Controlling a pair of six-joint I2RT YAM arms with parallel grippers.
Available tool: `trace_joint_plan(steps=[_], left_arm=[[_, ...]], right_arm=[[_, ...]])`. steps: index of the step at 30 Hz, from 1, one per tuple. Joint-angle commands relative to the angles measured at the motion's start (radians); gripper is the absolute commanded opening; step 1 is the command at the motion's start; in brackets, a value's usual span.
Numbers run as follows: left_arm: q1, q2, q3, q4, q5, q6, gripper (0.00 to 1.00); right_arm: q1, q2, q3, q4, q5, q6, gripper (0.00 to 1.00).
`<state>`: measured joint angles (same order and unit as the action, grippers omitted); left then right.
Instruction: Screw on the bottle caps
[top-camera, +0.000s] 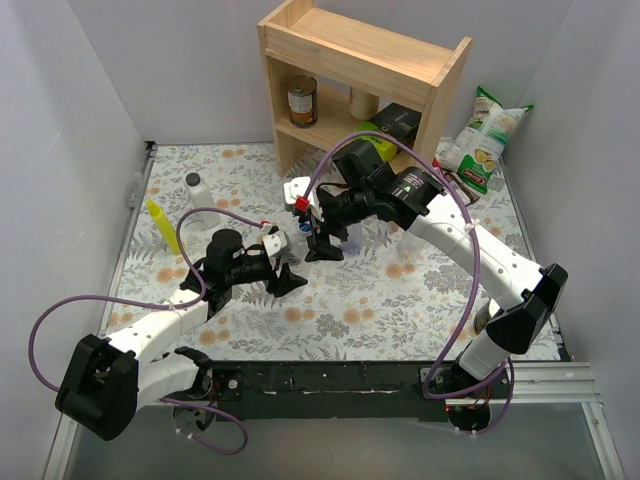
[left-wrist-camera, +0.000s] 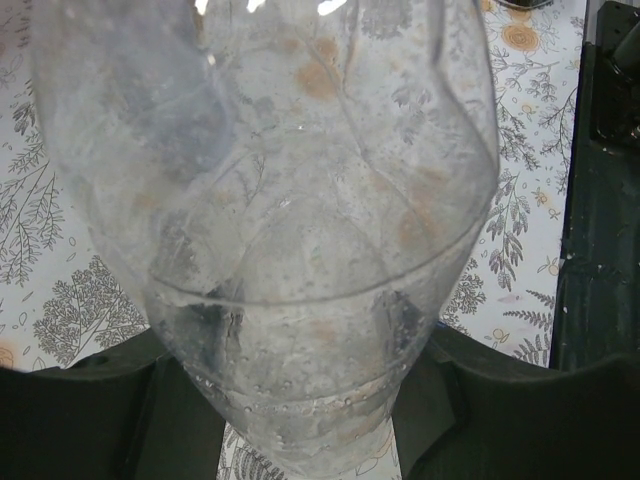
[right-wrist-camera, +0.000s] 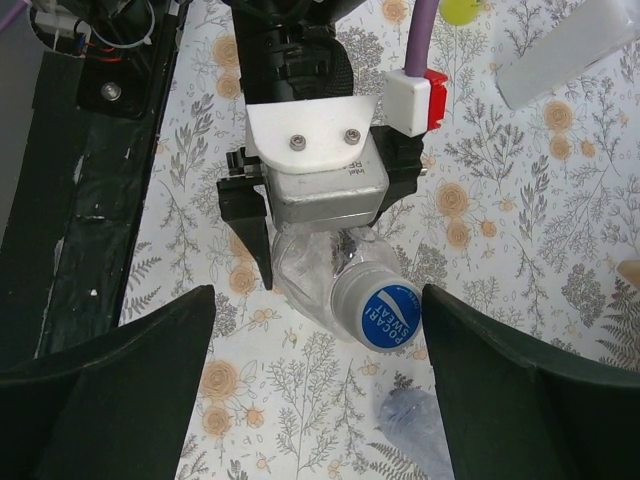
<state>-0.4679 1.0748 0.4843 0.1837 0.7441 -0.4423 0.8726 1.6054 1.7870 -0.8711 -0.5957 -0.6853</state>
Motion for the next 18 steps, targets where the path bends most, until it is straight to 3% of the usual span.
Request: trace_joint_plan(steps=[1, 12, 16, 18], left_arm=[[0.008, -0.009, 0.005, 0.105, -0.07, -0.055, 0.0], [0.095, 0.016, -0.012, 0.204, -0.127, -0.179, 0.0], [0.092, 0.014, -0.001, 0.152, -0.03, -0.09, 0.0], [0.08, 0.028, 0.034, 0.012, 0.053, 0.041, 0.0]], right_arm=[[0.008, -0.005, -0.011, -0.085, -0.003, 0.052, 0.89], [0.005, -0.035, -0.057, -0.154, 0.062, 0.076, 0.87], [-0.02, -0.022, -0.006, -0.181, 0.108, 0.066, 0.86], [-0.069, -0.027, 0.034, -0.163, 0.091, 0.021, 0.84]])
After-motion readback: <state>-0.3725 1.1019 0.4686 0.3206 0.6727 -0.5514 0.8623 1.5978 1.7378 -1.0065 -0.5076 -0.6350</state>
